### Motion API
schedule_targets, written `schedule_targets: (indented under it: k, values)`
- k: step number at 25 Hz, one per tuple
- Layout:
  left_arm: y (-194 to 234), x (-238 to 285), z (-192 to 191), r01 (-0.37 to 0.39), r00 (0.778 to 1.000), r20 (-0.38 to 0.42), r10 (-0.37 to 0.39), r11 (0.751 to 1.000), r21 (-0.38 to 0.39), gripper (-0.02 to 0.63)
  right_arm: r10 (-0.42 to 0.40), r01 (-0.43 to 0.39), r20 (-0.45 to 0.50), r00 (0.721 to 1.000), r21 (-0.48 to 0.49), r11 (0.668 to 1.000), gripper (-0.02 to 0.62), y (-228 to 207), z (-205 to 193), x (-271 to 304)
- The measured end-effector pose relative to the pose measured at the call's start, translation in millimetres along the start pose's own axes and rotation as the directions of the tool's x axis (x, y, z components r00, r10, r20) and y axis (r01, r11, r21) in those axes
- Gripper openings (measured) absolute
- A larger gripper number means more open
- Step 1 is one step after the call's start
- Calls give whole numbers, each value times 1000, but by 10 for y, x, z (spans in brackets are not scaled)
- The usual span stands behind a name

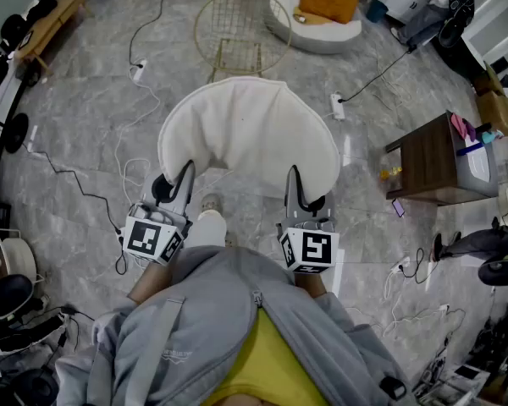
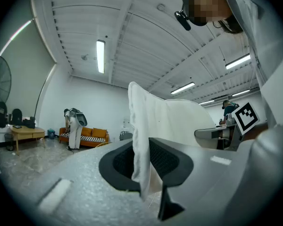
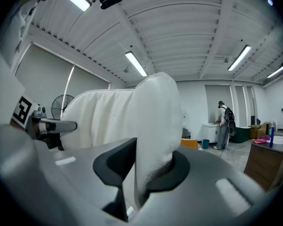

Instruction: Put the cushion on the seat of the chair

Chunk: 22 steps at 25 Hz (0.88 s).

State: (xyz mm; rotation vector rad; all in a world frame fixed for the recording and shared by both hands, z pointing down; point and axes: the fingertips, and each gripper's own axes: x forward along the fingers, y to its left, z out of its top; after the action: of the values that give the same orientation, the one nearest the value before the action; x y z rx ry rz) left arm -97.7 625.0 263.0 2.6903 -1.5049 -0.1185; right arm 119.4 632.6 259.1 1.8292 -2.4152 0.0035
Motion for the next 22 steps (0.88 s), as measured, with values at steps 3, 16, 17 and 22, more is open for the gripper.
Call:
schedule_targets:
  k: [3, 16, 17, 22]
  values:
    - [39, 94, -4, 1, 1000, -18, -1, 1000, -16, 63, -3, 3, -1, 1000, 11, 1000, 67, -34, -39, 91]
    - [664, 1018, -184, 42, 999, -28, -44, 997, -58, 64, -26, 27, -32, 999, 12, 1000, 74, -310, -91, 1153]
    - [766, 1118, -185, 40, 999, -24, -42, 997, -63, 63, -24, 24, -30, 999, 7, 1000, 74, -319, -78, 1313]
    - [1364, 1600, -168, 39, 999, -13, -40, 997, -73, 63, -11, 11, -17, 1000, -22, 1000, 74, -268, 31, 2120]
